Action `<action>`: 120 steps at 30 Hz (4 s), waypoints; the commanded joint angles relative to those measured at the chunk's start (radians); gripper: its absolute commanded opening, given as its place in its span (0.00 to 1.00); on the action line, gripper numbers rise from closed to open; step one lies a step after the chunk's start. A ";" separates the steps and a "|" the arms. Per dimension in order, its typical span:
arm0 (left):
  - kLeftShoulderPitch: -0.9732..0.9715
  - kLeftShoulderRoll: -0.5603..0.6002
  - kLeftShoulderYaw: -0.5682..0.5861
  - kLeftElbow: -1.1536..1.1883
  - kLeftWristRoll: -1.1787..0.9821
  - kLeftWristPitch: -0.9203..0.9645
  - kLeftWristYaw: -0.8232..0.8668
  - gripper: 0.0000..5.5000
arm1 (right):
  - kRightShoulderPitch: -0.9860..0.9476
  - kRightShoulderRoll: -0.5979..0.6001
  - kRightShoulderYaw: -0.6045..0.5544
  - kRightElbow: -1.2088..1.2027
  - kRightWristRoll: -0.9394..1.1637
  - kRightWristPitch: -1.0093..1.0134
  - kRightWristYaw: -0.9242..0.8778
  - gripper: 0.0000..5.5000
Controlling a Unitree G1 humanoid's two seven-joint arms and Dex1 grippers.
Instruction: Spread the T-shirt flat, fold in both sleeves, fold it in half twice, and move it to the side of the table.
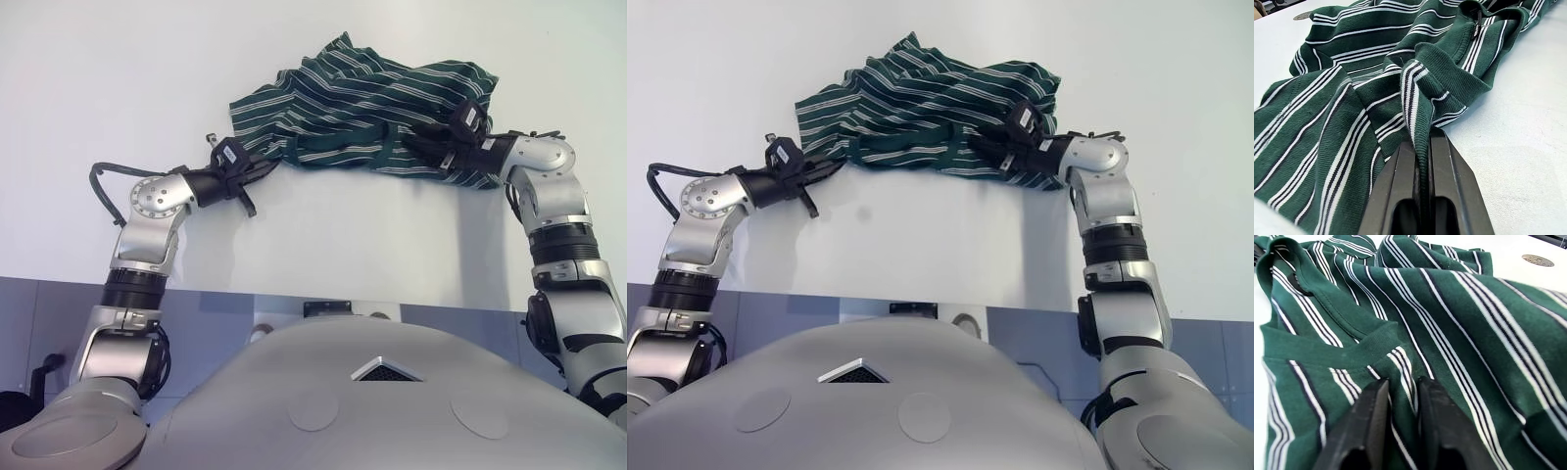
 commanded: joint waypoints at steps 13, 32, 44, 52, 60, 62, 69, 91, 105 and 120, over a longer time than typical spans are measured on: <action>-0.111 -0.041 0.218 -0.218 -0.272 0.072 0.044 0.00 | -0.041 -0.054 -0.176 -0.240 0.275 0.177 0.110 0.01; -0.205 0.098 0.097 -0.215 -0.045 0.018 -0.010 0.00 | -0.126 -0.125 -0.171 -0.449 0.326 0.254 0.091 0.01; -0.204 0.069 0.074 -0.122 0.026 -0.014 0.046 0.42 | -0.119 -0.127 -0.173 -0.441 0.332 0.254 0.096 0.00; -0.194 0.016 0.140 -0.189 -0.118 -0.009 0.025 0.25 | -0.126 -0.129 -0.179 -0.420 0.328 0.250 0.095 0.00; -0.172 -0.003 0.145 -0.226 -0.179 0.010 0.014 0.00 | -0.127 -0.128 -0.174 -0.398 0.315 0.239 0.100 0.00; -0.162 0.010 0.130 -0.213 -0.159 0.012 0.003 0.00 | -0.127 -0.127 -0.173 -0.398 0.313 0.239 0.101 0.00; -0.002 0.048 -0.127 -0.415 -0.014 0.045 -0.065 0.12 | -0.120 -0.118 -0.163 -0.402 0.305 0.239 0.094 0.00; -0.040 0.031 -0.312 -0.115 0.389 -0.178 0.121 0.00 | -0.105 -0.119 -0.155 -0.397 0.302 0.224 0.094 0.00; -1.188 0.204 0.113 0.697 0.112 -0.296 -0.014 0.00 | -0.973 -0.132 -0.028 0.355 -0.128 -0.097 -0.104 0.00; -1.678 0.129 -0.020 1.246 0.505 -0.315 0.536 0.00 | -1.444 -0.060 0.105 0.928 -0.530 -0.275 -0.728 0.00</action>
